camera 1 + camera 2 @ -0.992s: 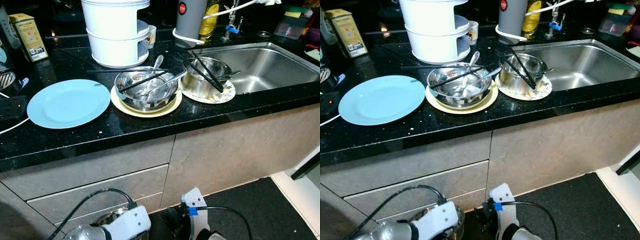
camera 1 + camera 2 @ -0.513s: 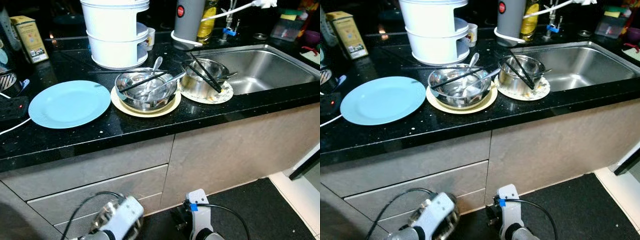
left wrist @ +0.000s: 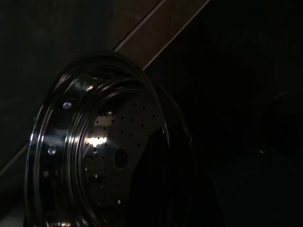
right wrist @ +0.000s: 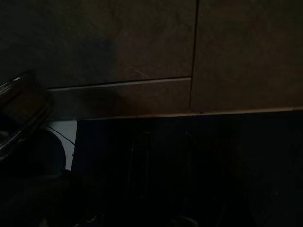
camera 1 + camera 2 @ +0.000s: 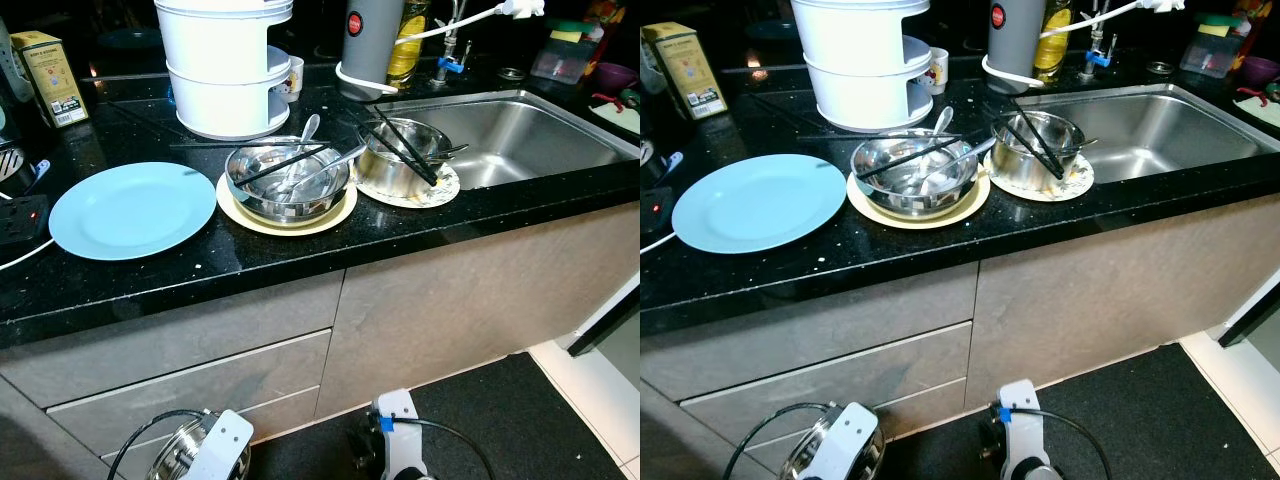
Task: Kitchen organization
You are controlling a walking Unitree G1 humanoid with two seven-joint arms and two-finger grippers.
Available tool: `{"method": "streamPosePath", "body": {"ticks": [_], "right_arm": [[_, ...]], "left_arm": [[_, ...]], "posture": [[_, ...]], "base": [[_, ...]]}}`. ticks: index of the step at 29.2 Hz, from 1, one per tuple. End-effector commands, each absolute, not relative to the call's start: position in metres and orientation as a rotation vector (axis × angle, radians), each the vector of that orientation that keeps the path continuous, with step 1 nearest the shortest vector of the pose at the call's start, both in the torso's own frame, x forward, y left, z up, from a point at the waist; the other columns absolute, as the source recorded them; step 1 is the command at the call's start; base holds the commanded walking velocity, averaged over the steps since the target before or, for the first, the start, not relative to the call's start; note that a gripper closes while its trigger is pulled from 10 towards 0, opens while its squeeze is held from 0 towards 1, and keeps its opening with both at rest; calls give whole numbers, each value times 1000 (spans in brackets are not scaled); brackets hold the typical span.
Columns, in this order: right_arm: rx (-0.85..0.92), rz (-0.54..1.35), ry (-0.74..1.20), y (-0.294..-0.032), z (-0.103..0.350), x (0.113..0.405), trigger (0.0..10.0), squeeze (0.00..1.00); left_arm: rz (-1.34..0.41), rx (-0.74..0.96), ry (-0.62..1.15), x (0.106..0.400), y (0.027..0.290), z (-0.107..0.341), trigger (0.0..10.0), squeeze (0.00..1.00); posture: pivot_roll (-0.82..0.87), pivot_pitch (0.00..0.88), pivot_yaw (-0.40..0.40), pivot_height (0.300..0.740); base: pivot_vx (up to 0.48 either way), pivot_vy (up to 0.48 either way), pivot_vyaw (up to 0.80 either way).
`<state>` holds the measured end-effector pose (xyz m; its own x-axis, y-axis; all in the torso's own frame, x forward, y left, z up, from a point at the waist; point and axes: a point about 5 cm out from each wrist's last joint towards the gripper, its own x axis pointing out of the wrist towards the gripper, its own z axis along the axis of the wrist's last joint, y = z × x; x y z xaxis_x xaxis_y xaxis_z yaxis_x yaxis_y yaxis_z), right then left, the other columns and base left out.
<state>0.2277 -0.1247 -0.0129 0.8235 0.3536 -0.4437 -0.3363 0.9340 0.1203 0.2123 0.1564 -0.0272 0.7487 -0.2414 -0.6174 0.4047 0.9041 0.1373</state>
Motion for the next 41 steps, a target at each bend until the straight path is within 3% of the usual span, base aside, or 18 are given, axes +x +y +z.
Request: {"method": "streamPosePath", "body": {"ticks": [1, 4, 5, 14, 19, 24, 27, 36, 41], "right_arm": [[20, 359, 501, -126, -19, 223, 10000, 0], [-19, 329, 508, -130, -24, 221, 10000, 0], [-14, 317, 506, -131, -24, 222, 10000, 0], [44, 268, 505, -137, -29, 224, 10000, 0], [39, 259, 505, -137, -33, 223, 10000, 0], [52, 252, 495, -136, -33, 224, 10000, 0], [60, 250, 494, -137, -33, 225, 10000, 0], [61, 253, 488, -137, -34, 225, 10000, 0], [65, 257, 489, -137, -35, 225, 10000, 0]], "left_arm": [[-318, 246, 677, 203, 161, -37, 0, 0], [-285, 202, 676, 198, 165, -43, 0, 0], [-265, 206, 684, 198, 166, -44, 10000, 0], [-125, 68, 553, 206, 173, -40, 10000, 0], [-66, 86, 509, 209, 177, -39, 10000, 0], [-99, 64, 536, 209, 174, -43, 10000, 0], [-67, 146, 553, 210, 176, -44, 10000, 0], [-104, 54, 417, 213, 173, -35, 10000, 0], [-85, 109, 423, 214, 174, -34, 10000, 0]], "posture": [[-52, 162, -56, 740], [-53, 164, -59, 740], [-53, 163, -58, 740], [-51, 158, -47, 740], [-50, 157, -44, 740], [-53, 154, -42, 740], [-52, 152, -43, 740], [-52, 151, -46, 740], [-51, 151, -50, 740]], "base": [[0, 0, 0], [0, 0, 0], [0, 0, 0], [0, 0, 0], [0, 0, 0], [0, 0, 0], [0, 0, 0], [0, 0, 0], [0, 0, 0]]}}
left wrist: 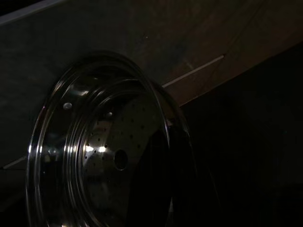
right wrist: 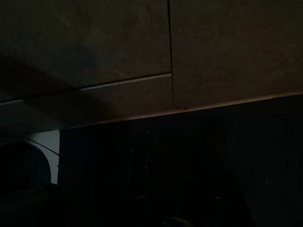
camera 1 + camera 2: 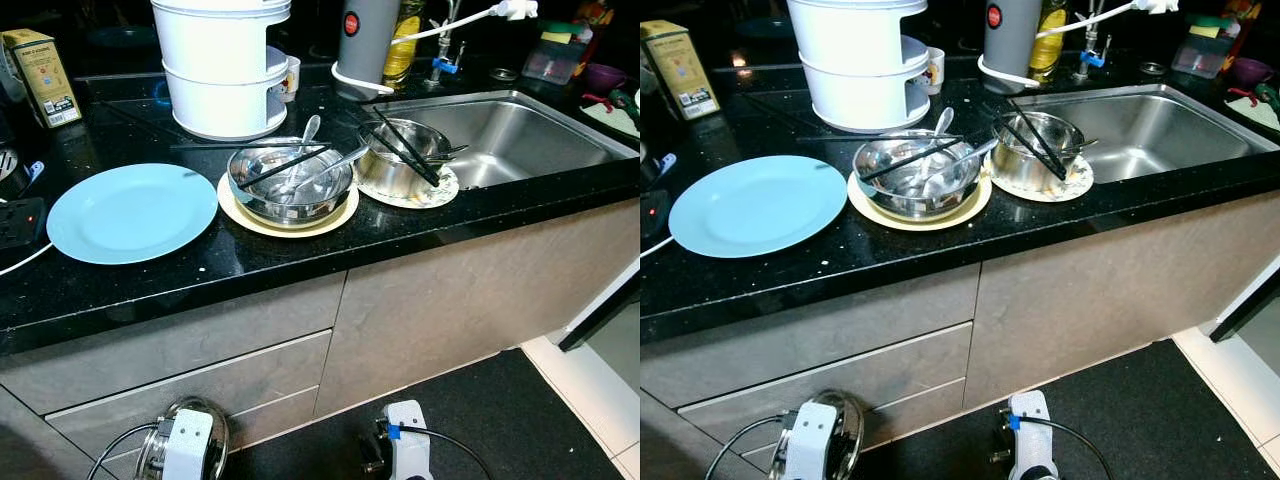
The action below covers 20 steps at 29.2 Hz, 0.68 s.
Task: Kitchen organization
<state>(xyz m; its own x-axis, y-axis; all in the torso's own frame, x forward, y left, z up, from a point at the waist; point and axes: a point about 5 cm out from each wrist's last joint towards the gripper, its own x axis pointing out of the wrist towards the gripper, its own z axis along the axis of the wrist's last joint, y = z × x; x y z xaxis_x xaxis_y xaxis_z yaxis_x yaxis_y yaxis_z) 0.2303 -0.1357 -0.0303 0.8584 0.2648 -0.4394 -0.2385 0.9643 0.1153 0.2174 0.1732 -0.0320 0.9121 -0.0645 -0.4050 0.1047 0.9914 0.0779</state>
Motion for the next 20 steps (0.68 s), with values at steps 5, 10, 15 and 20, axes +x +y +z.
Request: {"method": "streamPosePath", "body": {"ticks": [5, 10, 15, 20], "right_arm": [[69, 255, 494, -137, -36, 226, 10000, 0], [52, 268, 495, -137, -36, 226, 10000, 0], [61, 265, 496, -137, -36, 227, 10000, 0], [75, 245, 494, -139, -36, 228, 10000, 0]], "left_arm": [[-129, 141, 474, 214, 171, -38, 10000, 0], [-154, 80, 479, 215, 166, -38, 10000, 0], [-165, 101, 469, 217, 164, -37, 10000, 0], [-188, 101, 478, 215, 162, -38, 10000, 0]], "posture": [[-53, 150, -50, 740], [-54, 147, -51, 740], [-52, 140, -52, 740], [-56, 131, -49, 740]], "base": [[0, 0, 0], [0, 0, 0], [0, 0, 0], [0, 0, 0]]}}
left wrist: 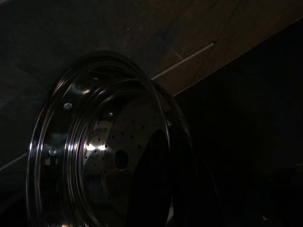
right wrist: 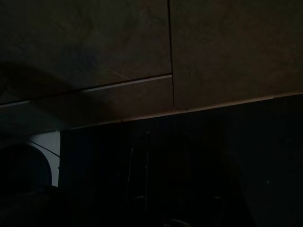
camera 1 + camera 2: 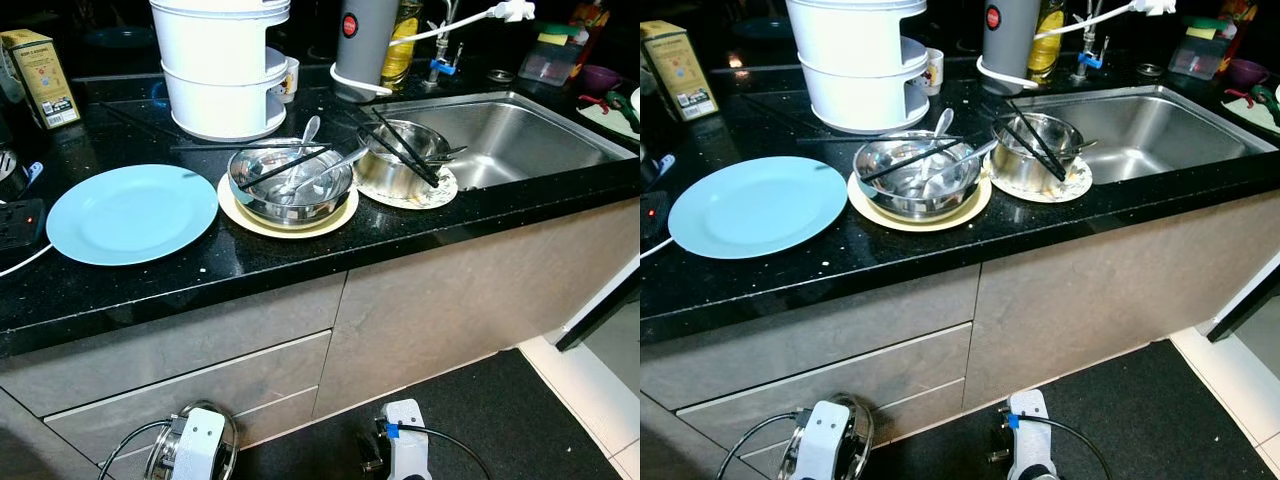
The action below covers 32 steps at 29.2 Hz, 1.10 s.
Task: Kitchen organization
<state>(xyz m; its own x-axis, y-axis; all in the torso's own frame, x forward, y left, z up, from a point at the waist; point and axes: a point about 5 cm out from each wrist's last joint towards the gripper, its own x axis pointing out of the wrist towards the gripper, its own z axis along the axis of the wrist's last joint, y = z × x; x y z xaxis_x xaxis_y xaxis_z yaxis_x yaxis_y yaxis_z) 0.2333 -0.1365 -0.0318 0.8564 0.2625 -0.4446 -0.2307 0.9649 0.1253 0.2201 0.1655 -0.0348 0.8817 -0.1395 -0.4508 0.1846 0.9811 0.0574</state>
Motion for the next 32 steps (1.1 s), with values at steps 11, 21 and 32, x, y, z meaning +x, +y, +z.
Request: {"method": "streamPosePath", "body": {"ticks": [11, 21, 32], "right_arm": [[47, 275, 491, -139, -36, 229, 10000, 0], [22, 304, 490, -137, -36, 228, 10000, 0], [29, 294, 488, -138, -37, 227, 10000, 0]], "left_arm": [[-169, 120, 466, 221, 162, -35, 10000, 0], [-195, 137, 475, 219, 159, -37, 10000, 0], [-209, 152, 487, 219, 160, -38, 10000, 0]], "posture": [[-56, 131, -49, 740], [-58, 128, -49, 740], [-56, 135, -50, 740]], "base": [[0, 0, 0], [0, 0, 640], [0, 0, 800]]}}
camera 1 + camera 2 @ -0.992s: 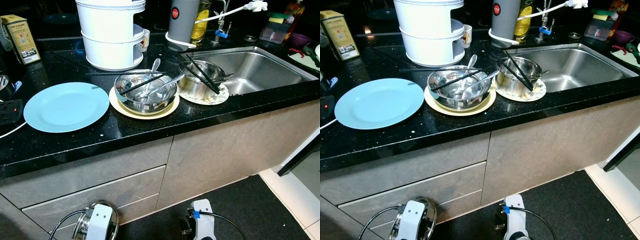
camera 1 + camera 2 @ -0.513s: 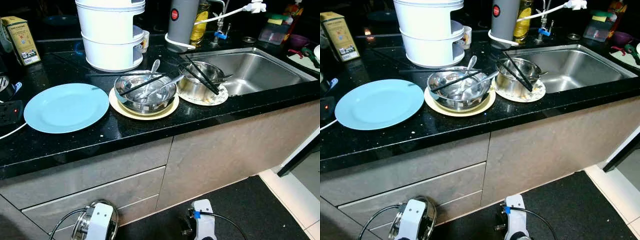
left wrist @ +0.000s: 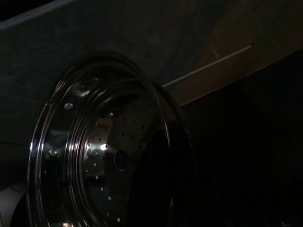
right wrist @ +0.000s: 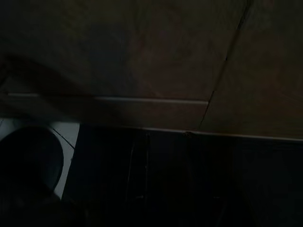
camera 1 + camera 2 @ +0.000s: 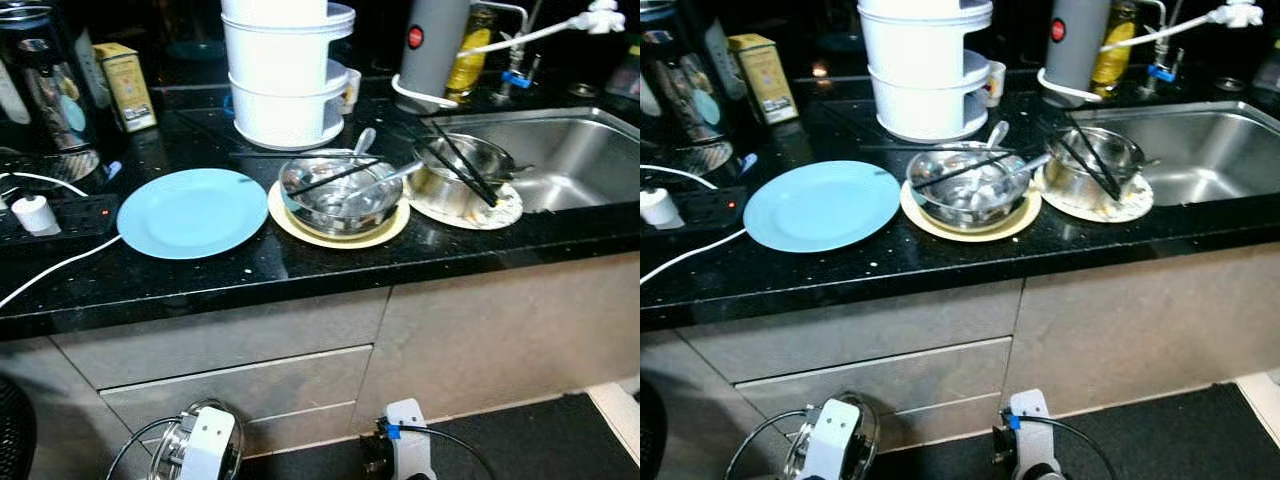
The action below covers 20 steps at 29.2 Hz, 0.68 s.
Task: Kitchen organization
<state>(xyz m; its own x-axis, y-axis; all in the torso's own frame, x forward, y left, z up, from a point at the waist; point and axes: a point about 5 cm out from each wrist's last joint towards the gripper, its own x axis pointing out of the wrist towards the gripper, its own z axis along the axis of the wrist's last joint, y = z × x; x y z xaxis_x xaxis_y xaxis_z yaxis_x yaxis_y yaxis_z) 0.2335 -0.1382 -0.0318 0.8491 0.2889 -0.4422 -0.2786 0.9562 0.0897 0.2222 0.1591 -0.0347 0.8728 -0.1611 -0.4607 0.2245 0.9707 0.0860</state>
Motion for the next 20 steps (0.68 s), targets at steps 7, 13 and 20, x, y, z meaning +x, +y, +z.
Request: {"method": "streamPosePath", "body": {"ticks": [7, 13, 20], "right_arm": [[33, 283, 489, -140, -37, 226, 10000, 0], [55, 235, 501, -145, -39, 224, 10000, 0], [62, 230, 504, -146, -40, 224, 10000, 0]], "left_arm": [[-217, 155, 495, 219, 160, -38, 10000, 0], [-225, 155, 502, 219, 158, -39, 10000, 0], [-237, 150, 512, 219, 157, -40, 10000, 0]], "posture": [[-57, 145, -44, 740], [-58, 149, -42, 740], [-58, 149, -41, 740]], "base": [[0, 0, 800], [0, 0, 503], [0, 0, 0]]}}
